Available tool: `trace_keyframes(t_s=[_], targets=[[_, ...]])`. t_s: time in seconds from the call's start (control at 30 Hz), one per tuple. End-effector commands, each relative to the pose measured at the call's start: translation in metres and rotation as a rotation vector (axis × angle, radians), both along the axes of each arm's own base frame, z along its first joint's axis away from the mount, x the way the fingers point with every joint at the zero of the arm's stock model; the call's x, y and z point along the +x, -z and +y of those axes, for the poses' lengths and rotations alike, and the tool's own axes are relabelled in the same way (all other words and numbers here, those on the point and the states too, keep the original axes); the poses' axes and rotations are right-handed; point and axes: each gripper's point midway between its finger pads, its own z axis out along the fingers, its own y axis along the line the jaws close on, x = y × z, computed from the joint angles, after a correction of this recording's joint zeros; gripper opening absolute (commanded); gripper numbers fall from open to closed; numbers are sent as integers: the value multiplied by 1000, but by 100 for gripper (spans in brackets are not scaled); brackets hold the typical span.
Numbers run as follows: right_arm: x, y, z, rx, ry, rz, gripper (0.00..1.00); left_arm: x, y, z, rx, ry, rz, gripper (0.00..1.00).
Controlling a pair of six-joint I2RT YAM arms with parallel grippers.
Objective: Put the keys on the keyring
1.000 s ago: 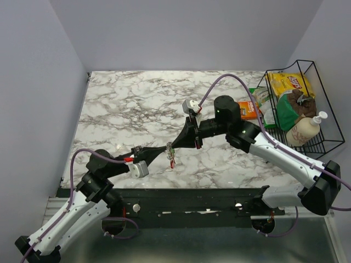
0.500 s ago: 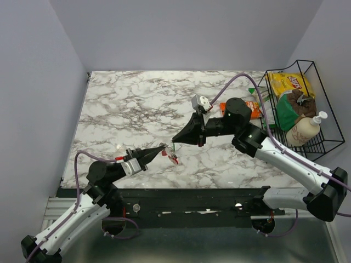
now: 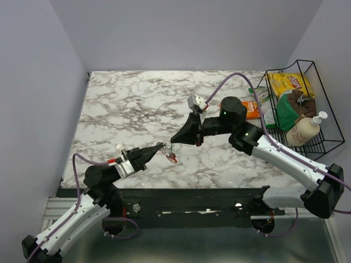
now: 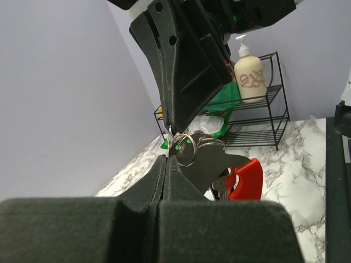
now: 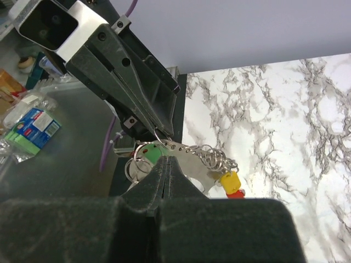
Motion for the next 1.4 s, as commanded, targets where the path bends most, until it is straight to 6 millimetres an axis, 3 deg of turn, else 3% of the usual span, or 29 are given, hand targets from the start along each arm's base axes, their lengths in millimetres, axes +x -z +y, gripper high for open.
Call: trace_keyframes(t_s=[0.0, 0.2, 0.43, 0.6, 0.67, 0.7, 0.77, 0.9, 1.13, 1.27, 1.33, 1.37], targets=[[-7, -14, 1, 19, -41, -21, 1, -4, -12, 0, -7, 7, -47, 0], [5, 5, -1, -20, 41, -18, 1, 16, 14, -7, 97, -46, 13, 0], [14, 51, -10, -100, 121, 1, 0, 30, 55, -16, 131, -61, 43, 0], [7, 85, -22, -154, 143, 37, 1, 37, 100, -23, 219, -58, 76, 0], [3, 89, -29, -153, 155, 37, 0, 37, 115, -26, 249, -49, 85, 0], [0, 100, -33, -171, 161, 51, 1, 35, 127, -25, 262, -47, 103, 0], [-5, 100, -40, -162, 178, 50, 1, 31, 130, -27, 250, -33, 88, 0], [-15, 116, -54, -172, 198, 75, 1, 16, 162, -26, 286, 3, 128, 0], [-18, 136, -63, -184, 232, 94, 1, -11, 187, -32, 317, 61, 156, 0], [-12, 143, -65, -175, 277, 100, 1, -1, 198, -33, 356, -15, 196, 0], [-10, 143, -65, -168, 301, 106, 1, 10, 186, -33, 316, -65, 197, 0], [-9, 140, -65, -161, 307, 103, 1, 13, 195, -35, 350, -71, 212, 0]])
